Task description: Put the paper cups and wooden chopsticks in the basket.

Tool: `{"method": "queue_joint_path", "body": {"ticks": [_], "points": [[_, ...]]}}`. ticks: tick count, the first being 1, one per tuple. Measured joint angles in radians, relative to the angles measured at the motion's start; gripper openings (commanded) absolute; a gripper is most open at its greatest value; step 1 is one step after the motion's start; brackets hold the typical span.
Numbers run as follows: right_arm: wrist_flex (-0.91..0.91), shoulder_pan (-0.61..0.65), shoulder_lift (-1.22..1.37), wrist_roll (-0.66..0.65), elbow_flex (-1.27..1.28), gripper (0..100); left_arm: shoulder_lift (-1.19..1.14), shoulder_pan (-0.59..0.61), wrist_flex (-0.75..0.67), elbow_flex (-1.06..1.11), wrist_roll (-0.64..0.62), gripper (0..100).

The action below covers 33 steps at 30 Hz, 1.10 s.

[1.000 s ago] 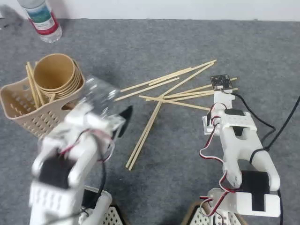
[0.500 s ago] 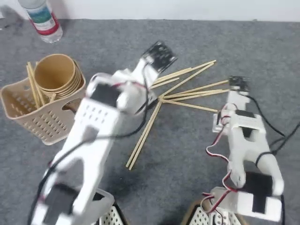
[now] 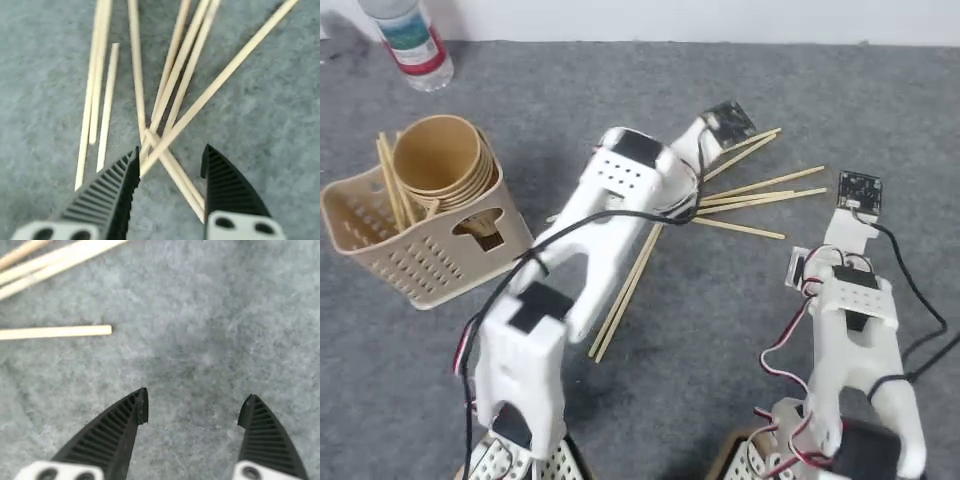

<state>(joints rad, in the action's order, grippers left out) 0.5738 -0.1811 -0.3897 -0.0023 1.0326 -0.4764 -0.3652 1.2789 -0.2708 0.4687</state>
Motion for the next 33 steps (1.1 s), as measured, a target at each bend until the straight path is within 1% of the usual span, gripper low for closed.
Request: {"method": "queue_joint_path", "body": {"ticks": [4,7,14,17,19,25,33], "points": [[-0.009,0.000,0.000,0.000,0.000,29.9,-0.110,-0.005,0.048,-0.109,0.057,20],[-0.009,0.000,0.021,0.000,-0.002,29.9,-0.175,-0.005,0.063,-0.181,0.068,20],[0.078,0.000,0.206,0.000,-0.140,29.9,-0.308,-0.005,0.068,-0.304,0.072,20],[0.118,0.000,0.262,0.000,-0.193,29.9,-0.342,-0.005,0.075,-0.328,0.072,19],[0.129,0.000,0.269,0.000,-0.207,29.9,-0.356,-0.005,0.104,-0.342,0.072,19],[0.130,0.000,0.269,0.000,-0.210,29.9,-0.359,-0.005,0.140,-0.347,0.072,11],[0.130,0.000,0.269,0.000,-0.210,29.9,-0.411,-0.006,0.143,-0.388,0.069,11]]}}
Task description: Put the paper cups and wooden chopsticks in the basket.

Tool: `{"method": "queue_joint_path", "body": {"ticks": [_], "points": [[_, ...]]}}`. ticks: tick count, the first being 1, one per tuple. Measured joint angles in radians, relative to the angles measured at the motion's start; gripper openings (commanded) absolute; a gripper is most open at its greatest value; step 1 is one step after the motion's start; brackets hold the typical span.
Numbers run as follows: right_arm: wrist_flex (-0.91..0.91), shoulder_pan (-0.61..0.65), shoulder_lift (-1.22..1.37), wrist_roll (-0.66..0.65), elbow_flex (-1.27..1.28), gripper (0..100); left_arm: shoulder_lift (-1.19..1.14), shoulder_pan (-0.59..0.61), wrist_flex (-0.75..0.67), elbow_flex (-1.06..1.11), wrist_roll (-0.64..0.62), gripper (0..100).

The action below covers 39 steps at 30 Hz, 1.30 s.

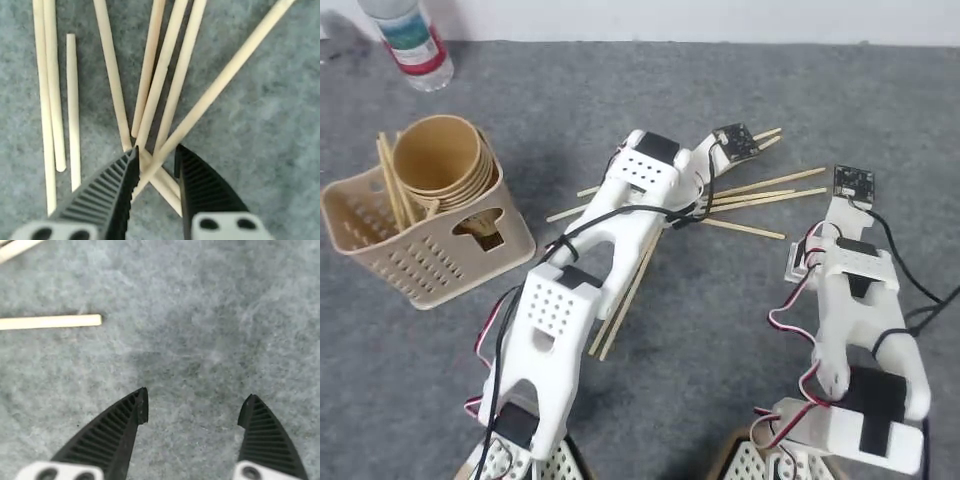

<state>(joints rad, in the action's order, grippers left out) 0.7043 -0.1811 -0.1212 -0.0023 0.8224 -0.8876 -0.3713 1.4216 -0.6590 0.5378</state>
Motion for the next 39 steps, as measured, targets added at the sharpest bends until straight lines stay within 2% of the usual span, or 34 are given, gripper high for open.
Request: {"method": "queue_joint_path", "body": {"ticks": [8,13,26,34,39], "points": [[0.000,0.000,0.000,0.000,0.000,29.9,-0.018,-0.034,0.040,-0.028,0.002,11],[0.000,0.000,0.000,0.000,0.000,29.9,-0.018,-0.075,0.049,-0.029,-0.002,1],[0.000,0.000,0.000,0.000,0.000,29.9,-0.018,-0.084,0.110,-0.037,-0.002,1],[0.000,0.000,0.000,0.000,0.000,29.9,-0.018,-0.084,0.288,-0.288,-0.006,1],[0.000,0.000,0.000,0.000,0.000,29.9,0.055,-0.041,0.302,-0.427,-0.158,1]]}}
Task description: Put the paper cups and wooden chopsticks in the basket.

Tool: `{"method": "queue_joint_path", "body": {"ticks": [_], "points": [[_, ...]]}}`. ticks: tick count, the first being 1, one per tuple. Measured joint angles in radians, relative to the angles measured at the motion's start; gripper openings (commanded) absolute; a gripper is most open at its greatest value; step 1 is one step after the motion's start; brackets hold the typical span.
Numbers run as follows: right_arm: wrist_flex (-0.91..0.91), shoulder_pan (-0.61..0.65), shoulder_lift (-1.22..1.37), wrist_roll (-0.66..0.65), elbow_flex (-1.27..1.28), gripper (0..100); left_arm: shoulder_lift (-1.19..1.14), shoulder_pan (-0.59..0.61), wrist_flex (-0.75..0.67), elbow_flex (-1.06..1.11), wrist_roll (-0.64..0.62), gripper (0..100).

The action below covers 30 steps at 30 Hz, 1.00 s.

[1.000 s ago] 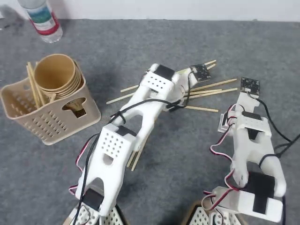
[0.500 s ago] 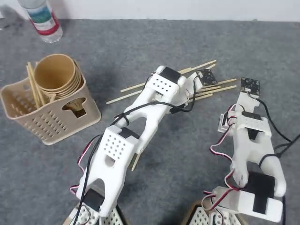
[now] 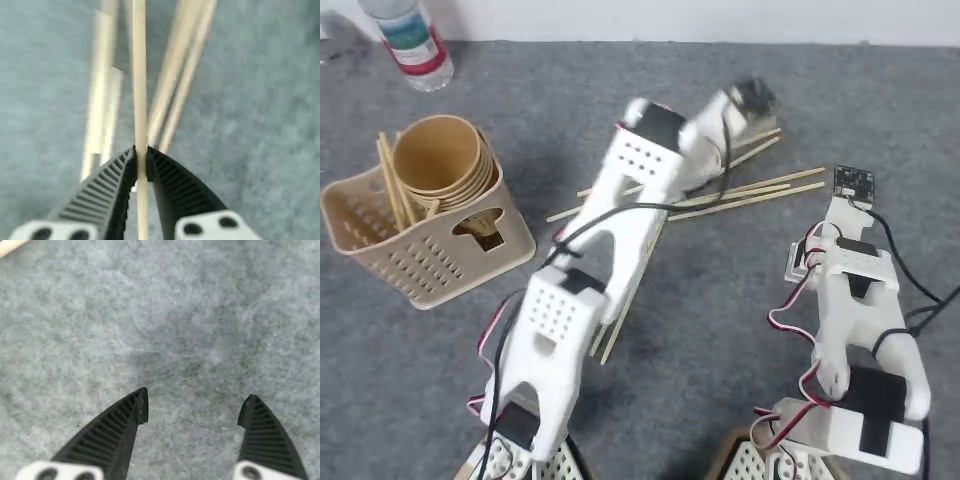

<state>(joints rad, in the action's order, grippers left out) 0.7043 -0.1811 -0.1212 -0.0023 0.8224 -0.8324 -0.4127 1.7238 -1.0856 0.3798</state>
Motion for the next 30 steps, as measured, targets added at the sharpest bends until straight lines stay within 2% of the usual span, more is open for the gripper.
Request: {"method": "queue_joint_path", "body": {"ticks": [8,13,16,25,30], "points": [[0.000,0.000,0.000,0.000,0.000,29.9,0.413,0.005,0.003,0.032,-0.143,1],[0.000,0.000,0.000,0.000,0.000,29.9,0.710,0.071,0.009,0.075,-0.264,1],[0.000,0.000,0.000,0.000,0.000,29.9,0.881,0.184,0.009,0.103,-0.299,1],[0.000,0.015,0.000,0.000,0.000,29.9,1.212,0.713,0.012,0.227,-0.324,1],[0.000,0.014,0.000,0.000,0.000,29.9,1.347,0.838,-0.018,0.381,-0.338,1]]}}
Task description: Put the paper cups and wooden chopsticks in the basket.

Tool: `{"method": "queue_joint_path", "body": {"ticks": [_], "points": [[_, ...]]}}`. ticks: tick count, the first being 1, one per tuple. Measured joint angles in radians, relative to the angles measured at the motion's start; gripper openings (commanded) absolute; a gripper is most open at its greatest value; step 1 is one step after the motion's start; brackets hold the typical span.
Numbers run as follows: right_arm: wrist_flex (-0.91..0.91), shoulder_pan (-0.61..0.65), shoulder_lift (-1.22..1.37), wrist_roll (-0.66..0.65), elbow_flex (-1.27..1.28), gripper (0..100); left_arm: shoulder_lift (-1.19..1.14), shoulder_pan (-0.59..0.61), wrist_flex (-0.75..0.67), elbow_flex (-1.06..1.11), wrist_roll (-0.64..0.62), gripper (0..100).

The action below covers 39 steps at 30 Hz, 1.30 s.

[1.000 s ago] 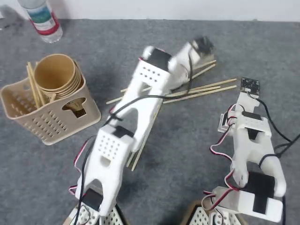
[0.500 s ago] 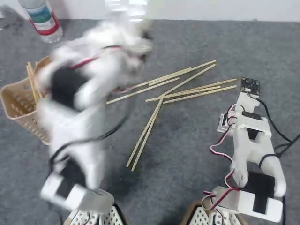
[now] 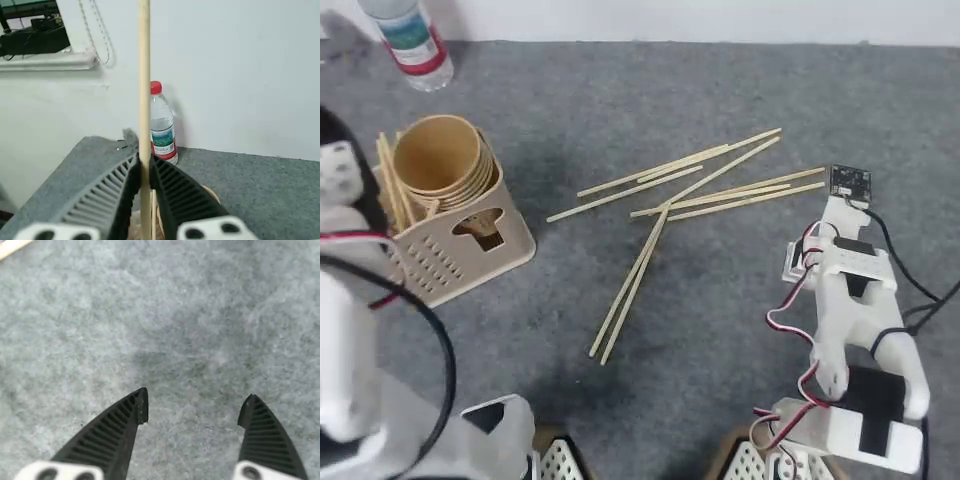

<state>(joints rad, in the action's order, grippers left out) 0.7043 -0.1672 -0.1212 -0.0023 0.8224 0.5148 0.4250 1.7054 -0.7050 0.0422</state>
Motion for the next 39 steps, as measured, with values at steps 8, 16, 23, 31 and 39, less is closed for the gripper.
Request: {"method": "queue_joint_path", "body": {"ticks": [8,16,23,31,39], "points": [[0.000,0.000,0.000,0.000,0.000,29.9,0.222,0.052,-0.255,0.407,-0.028,1],[0.000,0.000,0.000,0.000,0.000,29.9,0.342,0.272,-0.747,0.988,-0.150,1],[0.000,0.000,0.000,0.000,0.000,29.9,0.497,0.288,-1.011,1.346,-0.163,1],[0.000,0.000,0.000,0.000,0.000,29.9,0.600,0.287,-1.146,1.573,-0.117,1],[0.000,0.000,0.000,0.000,0.000,29.9,0.611,0.288,-1.218,1.640,-0.115,6]]}}
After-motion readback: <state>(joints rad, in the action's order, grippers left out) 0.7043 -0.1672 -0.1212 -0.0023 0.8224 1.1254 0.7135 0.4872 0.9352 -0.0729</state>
